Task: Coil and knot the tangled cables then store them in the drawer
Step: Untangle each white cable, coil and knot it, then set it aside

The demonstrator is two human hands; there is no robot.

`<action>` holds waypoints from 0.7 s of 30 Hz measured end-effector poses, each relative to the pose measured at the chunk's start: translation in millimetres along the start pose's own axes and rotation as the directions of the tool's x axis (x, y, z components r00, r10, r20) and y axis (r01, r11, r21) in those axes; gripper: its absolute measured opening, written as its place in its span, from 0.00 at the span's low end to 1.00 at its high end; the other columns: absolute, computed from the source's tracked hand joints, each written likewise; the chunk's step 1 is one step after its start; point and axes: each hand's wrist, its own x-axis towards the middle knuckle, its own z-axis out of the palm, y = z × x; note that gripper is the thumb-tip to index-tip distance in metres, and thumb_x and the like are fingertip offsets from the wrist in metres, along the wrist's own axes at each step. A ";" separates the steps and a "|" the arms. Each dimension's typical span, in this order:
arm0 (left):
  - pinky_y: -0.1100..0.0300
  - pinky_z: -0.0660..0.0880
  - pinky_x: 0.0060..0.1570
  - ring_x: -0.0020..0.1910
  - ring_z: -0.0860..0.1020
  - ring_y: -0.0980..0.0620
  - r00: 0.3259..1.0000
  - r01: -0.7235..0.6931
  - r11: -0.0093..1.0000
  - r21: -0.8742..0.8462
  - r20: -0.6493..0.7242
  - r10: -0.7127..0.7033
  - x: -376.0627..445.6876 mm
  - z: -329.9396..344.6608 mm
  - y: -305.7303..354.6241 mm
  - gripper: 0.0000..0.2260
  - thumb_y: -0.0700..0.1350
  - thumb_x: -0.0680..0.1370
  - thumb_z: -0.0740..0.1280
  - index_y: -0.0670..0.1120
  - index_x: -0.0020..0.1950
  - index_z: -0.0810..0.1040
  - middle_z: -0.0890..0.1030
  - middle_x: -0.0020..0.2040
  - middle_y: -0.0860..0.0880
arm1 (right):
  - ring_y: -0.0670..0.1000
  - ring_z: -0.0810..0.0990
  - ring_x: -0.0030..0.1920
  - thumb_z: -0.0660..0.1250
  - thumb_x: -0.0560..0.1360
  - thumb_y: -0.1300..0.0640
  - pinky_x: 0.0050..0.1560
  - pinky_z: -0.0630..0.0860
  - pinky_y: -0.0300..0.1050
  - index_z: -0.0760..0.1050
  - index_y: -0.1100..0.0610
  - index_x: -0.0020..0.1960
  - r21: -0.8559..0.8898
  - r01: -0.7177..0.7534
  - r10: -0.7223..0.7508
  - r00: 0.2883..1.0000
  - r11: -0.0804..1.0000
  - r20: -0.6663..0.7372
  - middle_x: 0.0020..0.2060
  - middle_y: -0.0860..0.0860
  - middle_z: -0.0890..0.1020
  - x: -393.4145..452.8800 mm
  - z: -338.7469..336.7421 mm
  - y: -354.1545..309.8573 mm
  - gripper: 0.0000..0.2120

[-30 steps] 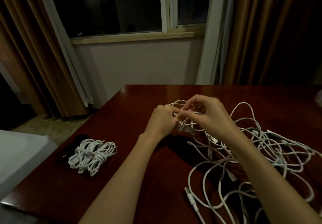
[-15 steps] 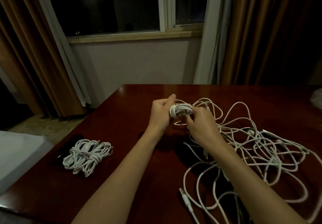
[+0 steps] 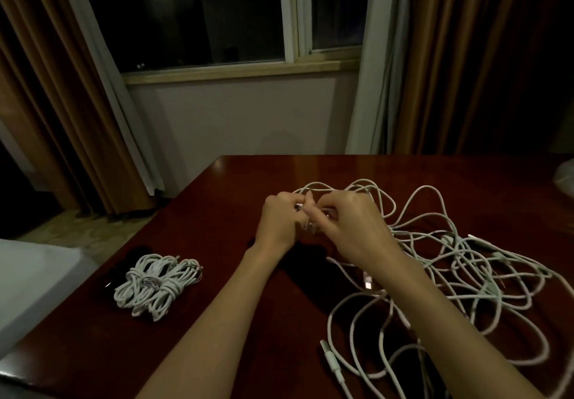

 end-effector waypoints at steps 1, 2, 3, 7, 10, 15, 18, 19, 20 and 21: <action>0.55 0.72 0.29 0.29 0.77 0.51 0.998 -0.048 0.999 -0.006 0.036 0.048 -0.6 1.7 2.4 0.17 0.42 0.81 0.64 0.52 0.34 0.82 0.81 0.30 0.44 | 0.39 0.74 0.29 0.63 0.79 0.49 0.31 0.66 0.32 0.78 0.51 0.38 0.035 -0.028 0.029 0.999 0.999 -0.022 0.25 0.41 0.72 0.8 -3.2 4.4 0.14; 0.55 0.71 0.30 0.29 0.76 0.52 0.995 -0.086 0.996 -0.017 0.055 0.087 -0.7 3.3 4.2 0.15 0.43 0.81 0.64 0.48 0.38 0.85 0.81 0.30 0.42 | 0.38 0.74 0.29 0.65 0.78 0.49 0.31 0.67 0.31 0.79 0.51 0.38 0.083 -0.064 0.067 0.997 0.995 -0.033 0.23 0.41 0.71 1.6 -6.3 8.5 0.12; 0.55 0.68 0.29 0.27 0.73 0.53 0.992 -0.110 0.993 -0.032 0.065 0.112 -0.7 4.2 5.5 0.14 0.44 0.81 0.64 0.44 0.40 0.86 0.80 0.29 0.41 | 0.38 0.74 0.28 0.67 0.77 0.49 0.31 0.67 0.30 0.80 0.52 0.38 0.151 -0.108 0.113 0.993 0.983 -0.025 0.21 0.41 0.72 2.3 -8.1 12.6 0.11; 0.58 0.63 0.29 0.25 0.67 0.55 0.993 -0.068 0.968 -0.240 0.082 0.090 -0.9 5.5 13.2 0.21 0.49 0.79 0.60 0.40 0.32 0.82 0.73 0.24 0.46 | 0.37 0.77 0.28 0.72 0.73 0.52 0.30 0.69 0.27 0.79 0.56 0.39 0.501 -0.288 0.292 0.954 0.816 0.072 0.23 0.40 0.77 2.7 -10.8 16.7 0.09; 0.67 0.66 0.29 0.23 0.69 0.59 0.999 -0.015 0.901 -0.433 0.028 0.030 0.5 4.3 20.0 0.25 0.40 0.82 0.61 0.51 0.24 0.79 0.74 0.22 0.55 | 0.39 0.79 0.31 0.71 0.73 0.48 0.32 0.72 0.31 0.80 0.58 0.40 0.566 -0.390 0.362 0.917 0.726 0.168 0.27 0.44 0.80 3.6 -11.9 16.6 0.13; 0.74 0.67 0.32 0.20 0.64 0.61 0.997 -0.026 0.842 -0.539 -0.076 -0.018 0.9 3.3 26.6 0.24 0.38 0.80 0.63 0.45 0.22 0.68 0.67 0.19 0.54 | 0.44 0.69 0.23 0.64 0.70 0.35 0.23 0.63 0.35 0.80 0.52 0.49 0.500 -0.576 0.392 0.813 0.646 0.430 0.27 0.54 0.76 -0.2 -14.8 8.8 0.21; 0.73 0.66 0.31 0.21 0.61 0.61 0.989 -0.009 0.825 -0.565 -0.124 -0.075 3.1 2.3 24.6 0.26 0.39 0.80 0.64 0.50 0.21 0.64 0.63 0.20 0.58 | 0.44 0.63 0.20 0.63 0.76 0.41 0.22 0.57 0.37 0.80 0.56 0.48 0.566 -0.568 0.330 0.817 0.597 0.473 0.22 0.47 0.77 -2.6 -11.5 4.9 0.18; 0.72 0.65 0.30 0.22 0.63 0.61 0.989 -0.003 0.827 -0.562 -0.126 -0.082 3.8 3.1 22.5 0.24 0.41 0.80 0.65 0.50 0.23 0.66 0.65 0.21 0.58 | 0.44 0.64 0.20 0.64 0.77 0.43 0.23 0.57 0.37 0.81 0.59 0.48 0.583 -0.530 0.319 0.844 0.616 0.431 0.22 0.47 0.77 -2.7 -9.5 6.1 0.20; 0.70 0.66 0.30 0.24 0.65 0.61 0.989 0.015 0.837 -0.548 -0.117 -0.094 4.1 3.5 21.6 0.21 0.43 0.80 0.65 0.49 0.27 0.68 0.67 0.23 0.57 | 0.43 0.66 0.21 0.65 0.76 0.44 0.23 0.59 0.35 0.82 0.62 0.49 0.591 -0.485 0.319 0.873 0.644 0.369 0.22 0.45 0.76 -1.9 -7.7 7.4 0.20; 0.67 0.67 0.31 0.27 0.68 0.59 0.989 0.046 0.844 -0.534 -0.095 -0.114 4.0 3.9 20.5 0.17 0.47 0.79 0.67 0.47 0.31 0.70 0.70 0.26 0.55 | 0.42 0.70 0.22 0.67 0.76 0.46 0.25 0.63 0.33 0.82 0.62 0.48 0.581 -0.431 0.325 0.902 0.690 0.284 0.22 0.44 0.76 -1.3 -6.7 9.0 0.18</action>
